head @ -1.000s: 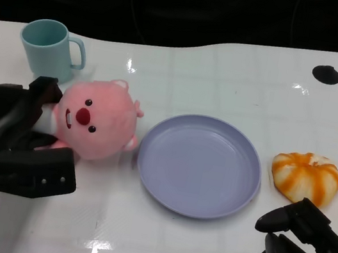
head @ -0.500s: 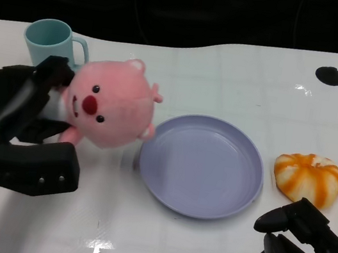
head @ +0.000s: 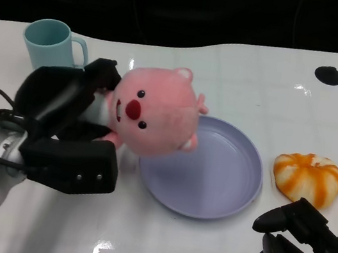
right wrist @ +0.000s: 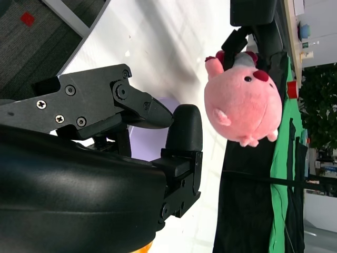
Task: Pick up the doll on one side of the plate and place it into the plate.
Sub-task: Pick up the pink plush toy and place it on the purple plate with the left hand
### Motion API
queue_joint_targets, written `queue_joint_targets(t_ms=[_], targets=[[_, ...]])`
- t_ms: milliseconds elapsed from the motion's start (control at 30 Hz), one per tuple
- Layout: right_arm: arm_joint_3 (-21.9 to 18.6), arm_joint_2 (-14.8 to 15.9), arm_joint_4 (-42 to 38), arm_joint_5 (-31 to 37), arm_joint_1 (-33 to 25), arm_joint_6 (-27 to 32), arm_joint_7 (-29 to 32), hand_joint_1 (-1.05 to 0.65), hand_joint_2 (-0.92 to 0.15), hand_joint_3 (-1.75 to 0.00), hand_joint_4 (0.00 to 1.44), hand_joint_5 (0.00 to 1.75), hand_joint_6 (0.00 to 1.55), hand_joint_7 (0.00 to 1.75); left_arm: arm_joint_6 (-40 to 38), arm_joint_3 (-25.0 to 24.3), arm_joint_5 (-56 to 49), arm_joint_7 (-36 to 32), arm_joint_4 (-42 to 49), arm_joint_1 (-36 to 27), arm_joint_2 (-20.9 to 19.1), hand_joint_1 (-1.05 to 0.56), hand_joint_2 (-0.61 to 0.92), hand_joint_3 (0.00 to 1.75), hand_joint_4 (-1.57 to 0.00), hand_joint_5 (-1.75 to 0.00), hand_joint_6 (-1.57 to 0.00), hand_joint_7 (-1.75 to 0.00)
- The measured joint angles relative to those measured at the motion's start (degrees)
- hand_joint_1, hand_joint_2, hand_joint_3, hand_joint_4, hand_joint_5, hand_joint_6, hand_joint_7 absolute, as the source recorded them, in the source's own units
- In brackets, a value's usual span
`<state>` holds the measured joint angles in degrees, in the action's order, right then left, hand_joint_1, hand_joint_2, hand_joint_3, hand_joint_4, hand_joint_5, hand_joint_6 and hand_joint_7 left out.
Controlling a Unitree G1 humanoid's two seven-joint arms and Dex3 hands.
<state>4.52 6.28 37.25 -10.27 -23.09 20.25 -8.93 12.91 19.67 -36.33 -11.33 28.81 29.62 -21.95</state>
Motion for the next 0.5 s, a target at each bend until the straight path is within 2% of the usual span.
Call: queue_joint_targets(t_ms=[167, 333, 500], targets=[[0.0, 0.0, 0.0, 0.0, 0.0, 0.0, -0.1, -0.29, -0.92, -0.64, 0.47, 1.75, 0.33, 1.71, -1.1, 0.3, 0.1, 2.9, -0.5, 1.2, 2.4, -0.17, 0.53, 1.04, -0.88, -1.75, -0.65, -1.75], [0.0, 0.0, 0.0, 0.0, 0.1, 0.0, -0.2, -0.29, -0.92, -0.64, 0.47, 1.75, 0.33, 1.71, -1.1, 2.1, -0.2, 3.5, 0.0, 3.2, 5.4, -0.19, 0.49, 1.14, -0.94, -1.75, -0.71, -1.75], [0.0, 0.0, 0.0, 0.0, 0.0, 0.1, -0.2, -0.29, -0.92, -0.64, 0.47, 1.75, 0.32, 1.71, -0.8, 4.7, -1.6, 4.5, 1.6, 5.7, 7.9, -0.21, 0.54, 0.98, -0.91, -1.75, -0.66, -1.75]])
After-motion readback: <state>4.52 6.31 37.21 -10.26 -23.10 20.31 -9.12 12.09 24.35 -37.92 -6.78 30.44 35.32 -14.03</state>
